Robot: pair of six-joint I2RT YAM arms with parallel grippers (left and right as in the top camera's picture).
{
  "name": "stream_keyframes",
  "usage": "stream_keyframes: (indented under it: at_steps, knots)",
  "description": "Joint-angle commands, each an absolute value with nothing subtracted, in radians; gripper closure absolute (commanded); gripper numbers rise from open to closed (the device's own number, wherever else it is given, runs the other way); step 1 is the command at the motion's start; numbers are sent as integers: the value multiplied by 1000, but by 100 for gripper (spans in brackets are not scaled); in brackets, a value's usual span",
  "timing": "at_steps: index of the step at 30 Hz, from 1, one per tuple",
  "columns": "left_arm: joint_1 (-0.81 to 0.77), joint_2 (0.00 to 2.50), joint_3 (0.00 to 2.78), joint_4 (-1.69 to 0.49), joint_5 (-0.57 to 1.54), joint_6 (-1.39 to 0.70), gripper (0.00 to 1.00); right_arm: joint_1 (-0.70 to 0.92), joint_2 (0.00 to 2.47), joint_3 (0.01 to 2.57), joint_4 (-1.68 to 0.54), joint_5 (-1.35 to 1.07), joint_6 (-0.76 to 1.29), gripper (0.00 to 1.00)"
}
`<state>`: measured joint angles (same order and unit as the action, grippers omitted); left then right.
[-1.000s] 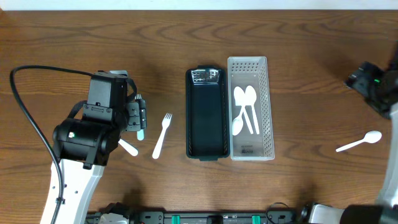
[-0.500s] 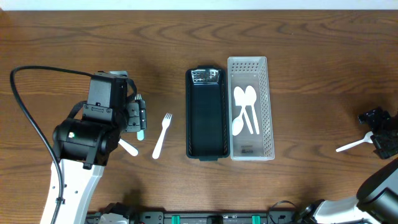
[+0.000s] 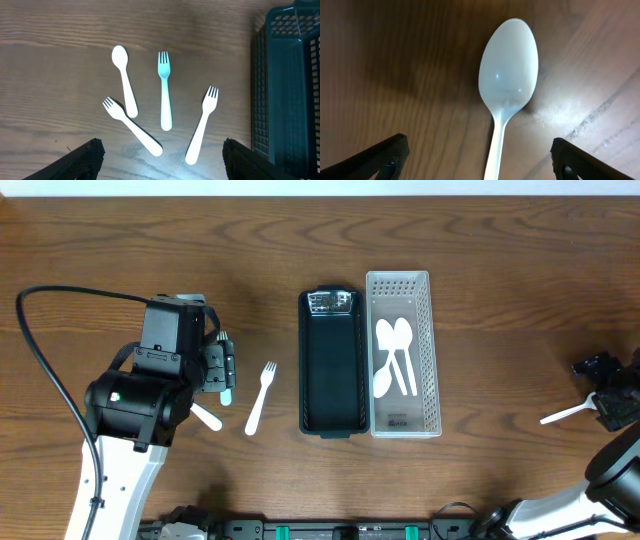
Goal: Pack container
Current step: 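Grasp the last white spoon on the right with the right gripper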
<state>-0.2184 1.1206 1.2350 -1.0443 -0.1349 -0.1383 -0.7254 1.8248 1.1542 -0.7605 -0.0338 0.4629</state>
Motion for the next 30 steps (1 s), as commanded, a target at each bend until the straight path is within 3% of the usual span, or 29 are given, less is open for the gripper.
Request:
stream_keyframes:
  at_steps: [1,15,17,23,30]
  knots:
    - [-214,1123,1246,-1047,-143,-144,22,-734,1853,1144,-754,-23,451,6]
    - [-214,1123,1246,-1051,-143,-144,21,-734,1858,1015,-616,-23,451,6]
    - [-214,1123,1246,-1051,-143,-144,21,-734,1858,1010,-613,-23,451,12]
    - [-214,1123,1246,-1051,-143,-144,21,-733,1858,1009,-614,-25,451,44]
    - [-214,1123,1246,-1051,-143,-144,21,-733,1858,1009,-614,-27,451,70]
